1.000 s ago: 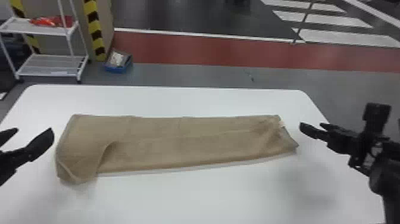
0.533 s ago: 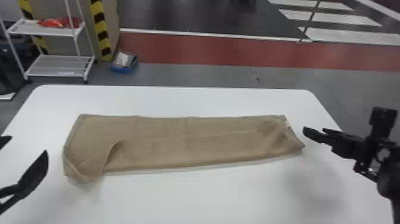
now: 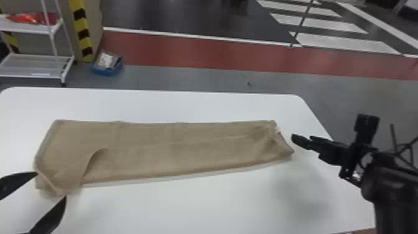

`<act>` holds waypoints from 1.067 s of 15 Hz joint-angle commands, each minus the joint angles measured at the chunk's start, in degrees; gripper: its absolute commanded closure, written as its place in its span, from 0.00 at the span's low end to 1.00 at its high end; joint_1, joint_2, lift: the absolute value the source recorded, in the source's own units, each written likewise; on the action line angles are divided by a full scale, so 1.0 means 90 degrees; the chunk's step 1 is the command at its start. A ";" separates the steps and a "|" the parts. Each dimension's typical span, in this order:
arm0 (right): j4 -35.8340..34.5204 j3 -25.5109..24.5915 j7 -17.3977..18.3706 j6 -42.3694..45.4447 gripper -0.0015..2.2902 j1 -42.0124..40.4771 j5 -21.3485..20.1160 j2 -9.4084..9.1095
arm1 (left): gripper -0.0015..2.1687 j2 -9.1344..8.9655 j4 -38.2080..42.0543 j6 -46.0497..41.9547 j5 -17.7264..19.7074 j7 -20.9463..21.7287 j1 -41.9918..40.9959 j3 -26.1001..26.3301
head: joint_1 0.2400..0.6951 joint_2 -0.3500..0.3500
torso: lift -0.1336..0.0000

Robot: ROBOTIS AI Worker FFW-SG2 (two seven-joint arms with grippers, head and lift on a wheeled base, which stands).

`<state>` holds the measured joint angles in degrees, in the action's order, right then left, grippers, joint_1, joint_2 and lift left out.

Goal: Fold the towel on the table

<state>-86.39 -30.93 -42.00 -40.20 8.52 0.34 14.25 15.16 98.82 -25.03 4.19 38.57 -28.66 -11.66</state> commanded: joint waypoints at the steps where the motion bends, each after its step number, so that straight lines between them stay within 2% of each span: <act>1: 0.0000 -0.0089 -0.0001 -0.0041 0.08 0.0001 0.0021 0.0018 | 0.13 0.0005 0.0104 0.0297 -0.0309 -0.0038 0.0000 0.0104 | 1.00 0.12 | 0.08; 7: 0.0068 -0.0157 -0.0001 -0.0061 0.08 0.0001 0.0167 0.0057 | 0.13 0.0005 0.0123 0.1137 -0.1403 -0.0790 0.0254 0.0466 | 1.00 0.09 | 0.08; 16: 0.0166 -0.0274 -0.0031 -0.0080 0.08 0.0079 0.0304 0.0086 | 0.13 0.0171 -0.0570 0.0590 -0.1422 -0.0985 0.0537 0.0163 | 1.00 0.13 | 0.08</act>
<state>-84.91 -33.33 -42.28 -40.77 9.15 2.74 15.03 16.53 94.47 -18.26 -8.78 29.62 -23.91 -9.64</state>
